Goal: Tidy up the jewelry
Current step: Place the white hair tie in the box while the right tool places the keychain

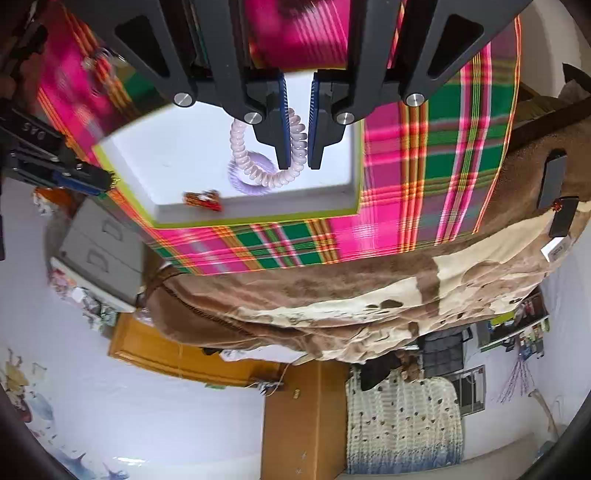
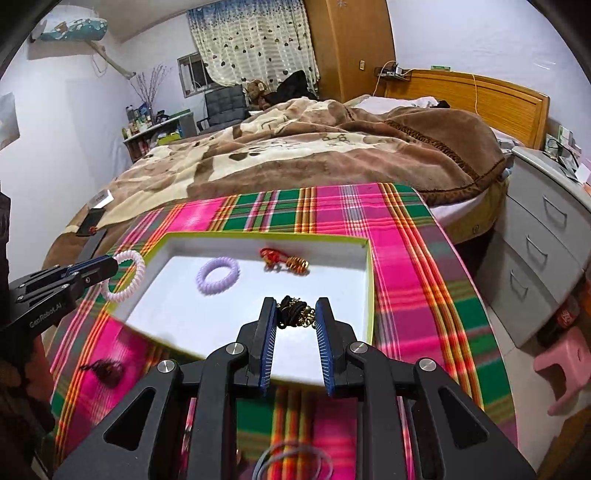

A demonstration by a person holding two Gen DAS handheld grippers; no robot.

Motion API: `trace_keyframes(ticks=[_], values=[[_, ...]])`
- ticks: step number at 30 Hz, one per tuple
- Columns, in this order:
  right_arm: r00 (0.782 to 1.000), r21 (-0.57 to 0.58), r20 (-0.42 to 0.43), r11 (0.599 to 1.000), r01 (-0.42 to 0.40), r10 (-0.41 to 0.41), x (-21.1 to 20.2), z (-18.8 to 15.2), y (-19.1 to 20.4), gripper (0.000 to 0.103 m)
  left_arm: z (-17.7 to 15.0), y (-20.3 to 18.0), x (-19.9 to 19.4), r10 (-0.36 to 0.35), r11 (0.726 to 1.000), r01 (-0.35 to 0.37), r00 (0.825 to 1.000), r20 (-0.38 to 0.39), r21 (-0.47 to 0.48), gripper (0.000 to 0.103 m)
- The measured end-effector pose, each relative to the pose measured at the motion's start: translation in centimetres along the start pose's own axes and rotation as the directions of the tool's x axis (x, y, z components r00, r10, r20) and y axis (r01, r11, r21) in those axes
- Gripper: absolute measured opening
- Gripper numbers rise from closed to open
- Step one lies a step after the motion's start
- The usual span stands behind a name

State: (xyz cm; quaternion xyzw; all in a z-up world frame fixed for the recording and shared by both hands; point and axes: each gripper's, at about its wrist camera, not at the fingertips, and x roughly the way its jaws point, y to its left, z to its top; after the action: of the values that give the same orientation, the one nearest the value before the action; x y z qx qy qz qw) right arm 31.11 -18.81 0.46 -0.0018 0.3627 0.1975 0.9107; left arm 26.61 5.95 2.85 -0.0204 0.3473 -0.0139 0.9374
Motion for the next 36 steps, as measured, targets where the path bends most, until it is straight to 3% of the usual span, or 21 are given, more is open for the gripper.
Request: trace_keyframes(ticks=[19, 27, 36], values=[[0.987, 0.057, -0.163, 0.998, 0.023, -0.013, 9.3, 3.3, -2.7, 0.022, 2.4, 1.7, 9.8, 0.032, 0.999, -0.036, 0.985, -0.168, -0.019, 0.009], [0.982, 0.048, -0.190, 0.999, 0.024, -0.015, 10.3, 3.1, -2.8, 0.023, 2.2, 1.4, 10.3, 0.006, 1.000, -0.010, 0.985, -0.174, -0.025, 0.009], [0.987, 0.049, -0.159, 0.999, 0.019, -0.011, 9.2, 3.1, -3.0, 0.031, 2.2, 1.7, 9.8, -0.001, 0.999, -0.005, 0.987, -0.158, -0.039, 0.009]])
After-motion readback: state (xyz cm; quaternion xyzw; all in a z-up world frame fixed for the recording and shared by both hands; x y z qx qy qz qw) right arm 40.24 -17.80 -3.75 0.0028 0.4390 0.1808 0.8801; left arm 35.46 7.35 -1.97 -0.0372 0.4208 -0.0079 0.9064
